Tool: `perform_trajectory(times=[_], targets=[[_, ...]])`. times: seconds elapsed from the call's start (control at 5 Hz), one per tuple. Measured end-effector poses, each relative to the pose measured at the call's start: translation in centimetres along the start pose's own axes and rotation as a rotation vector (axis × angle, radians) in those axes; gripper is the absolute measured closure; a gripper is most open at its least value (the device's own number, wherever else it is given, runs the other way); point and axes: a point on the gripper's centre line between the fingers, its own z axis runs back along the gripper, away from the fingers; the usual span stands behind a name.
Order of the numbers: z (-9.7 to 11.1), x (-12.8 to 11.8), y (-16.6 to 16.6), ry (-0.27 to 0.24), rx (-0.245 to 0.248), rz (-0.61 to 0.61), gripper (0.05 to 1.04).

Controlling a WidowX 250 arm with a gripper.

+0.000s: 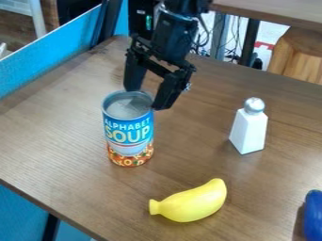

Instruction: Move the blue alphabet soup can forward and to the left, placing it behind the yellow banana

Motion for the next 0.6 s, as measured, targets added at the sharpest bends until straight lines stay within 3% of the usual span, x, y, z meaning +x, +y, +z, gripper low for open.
perform_trajectory(times=[0.2, 0.4, 0.6], targets=[[2.8, 0.1, 0.8, -0.106, -0.053, 0.024, 0.084], [5.9, -1.4, 1.4, -0.235, -0.073, -0.007, 0.084], [5.7, -2.8, 0.9, -0.24, -0.076, -0.055, 0.084]])
